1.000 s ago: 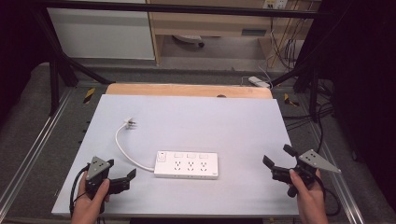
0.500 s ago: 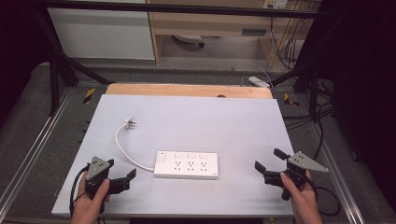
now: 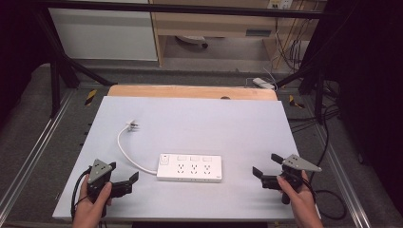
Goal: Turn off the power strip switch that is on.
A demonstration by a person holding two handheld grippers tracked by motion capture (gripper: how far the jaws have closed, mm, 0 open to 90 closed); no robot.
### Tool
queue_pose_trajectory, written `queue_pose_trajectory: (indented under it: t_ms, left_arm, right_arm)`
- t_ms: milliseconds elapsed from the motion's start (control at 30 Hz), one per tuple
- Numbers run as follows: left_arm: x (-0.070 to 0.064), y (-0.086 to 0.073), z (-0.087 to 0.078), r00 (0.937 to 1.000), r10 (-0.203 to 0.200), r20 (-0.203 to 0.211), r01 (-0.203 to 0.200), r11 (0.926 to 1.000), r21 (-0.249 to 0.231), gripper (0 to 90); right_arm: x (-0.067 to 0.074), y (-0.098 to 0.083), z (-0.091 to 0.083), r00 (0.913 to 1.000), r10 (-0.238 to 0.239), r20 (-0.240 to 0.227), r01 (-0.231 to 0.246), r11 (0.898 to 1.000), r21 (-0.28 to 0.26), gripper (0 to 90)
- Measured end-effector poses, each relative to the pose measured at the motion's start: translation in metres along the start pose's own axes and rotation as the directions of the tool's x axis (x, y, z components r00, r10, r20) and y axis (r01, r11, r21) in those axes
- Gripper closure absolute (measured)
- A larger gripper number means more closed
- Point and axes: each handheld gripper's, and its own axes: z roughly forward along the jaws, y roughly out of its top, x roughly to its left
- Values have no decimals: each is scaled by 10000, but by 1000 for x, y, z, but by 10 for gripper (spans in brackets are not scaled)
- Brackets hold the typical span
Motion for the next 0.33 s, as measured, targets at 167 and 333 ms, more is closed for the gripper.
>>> queue_pose_trajectory:
  t_ms: [167, 333]
  left_arm:
    - [0, 0, 0, 10000, 22, 14, -22, 10000, 5, 68]
    - [0, 0, 0, 10000, 37, 20, -37, 10000, -14, 68]
  right_arm:
    - [2, -3, 11, 9996, 98, -250, -93, 9997, 210, 27]
    - [5, -3, 24, 9999, 131, -111, -125, 9984, 546, 32]
